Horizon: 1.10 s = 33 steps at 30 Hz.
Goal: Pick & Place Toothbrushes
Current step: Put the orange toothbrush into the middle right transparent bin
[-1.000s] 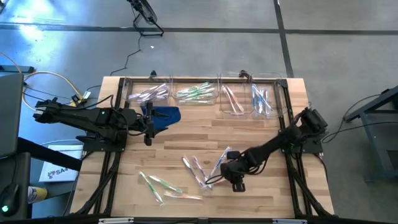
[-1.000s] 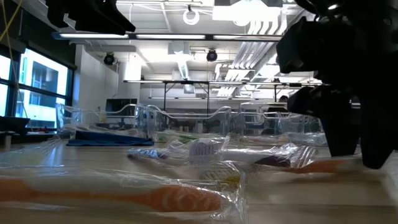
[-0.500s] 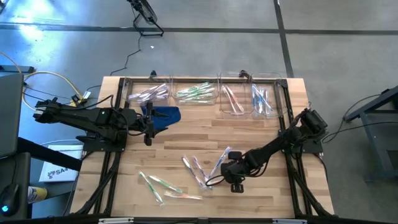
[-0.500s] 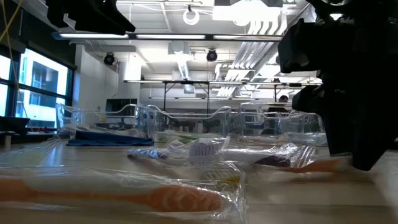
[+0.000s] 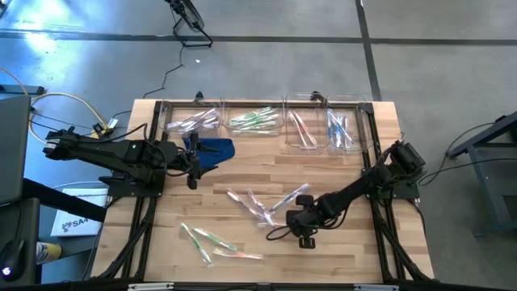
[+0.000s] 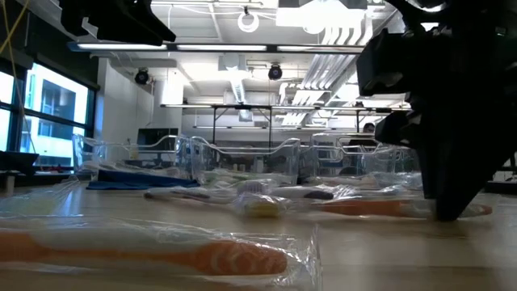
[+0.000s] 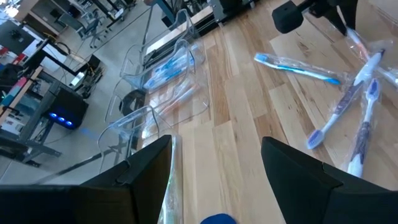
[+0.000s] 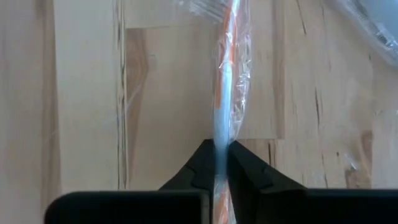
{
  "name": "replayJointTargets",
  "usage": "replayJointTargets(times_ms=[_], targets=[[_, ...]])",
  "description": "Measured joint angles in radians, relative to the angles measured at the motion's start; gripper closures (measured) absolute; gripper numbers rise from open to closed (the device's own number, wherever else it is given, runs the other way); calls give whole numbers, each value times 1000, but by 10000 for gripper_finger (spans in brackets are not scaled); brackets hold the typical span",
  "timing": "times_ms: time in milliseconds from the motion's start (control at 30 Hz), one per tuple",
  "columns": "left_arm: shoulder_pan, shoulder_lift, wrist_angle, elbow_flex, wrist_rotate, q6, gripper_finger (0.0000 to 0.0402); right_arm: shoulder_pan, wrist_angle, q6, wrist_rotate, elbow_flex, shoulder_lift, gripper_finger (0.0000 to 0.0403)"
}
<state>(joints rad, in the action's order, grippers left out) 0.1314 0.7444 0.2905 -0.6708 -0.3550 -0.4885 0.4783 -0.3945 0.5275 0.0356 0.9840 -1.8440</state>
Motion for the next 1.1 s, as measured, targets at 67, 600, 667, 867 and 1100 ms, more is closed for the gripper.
replayJointTargets(times_ms=[67,600,667,867,1100], targets=[[0,0,1,0,0,0,160,-1,-12,0,-14,0,2,382],[0,0,5,0,0,-3,160,-10,-198,-112,-92,-7,256,389],[0,0,4,0,0,-3,160,-14,-222,-106,-96,-5,300,389],[0,0,4,0,0,-3,160,-40,-311,-104,-35,-5,433,389],[0,0,4,0,0,-3,160,-95,-339,-102,88,-4,570,389]])
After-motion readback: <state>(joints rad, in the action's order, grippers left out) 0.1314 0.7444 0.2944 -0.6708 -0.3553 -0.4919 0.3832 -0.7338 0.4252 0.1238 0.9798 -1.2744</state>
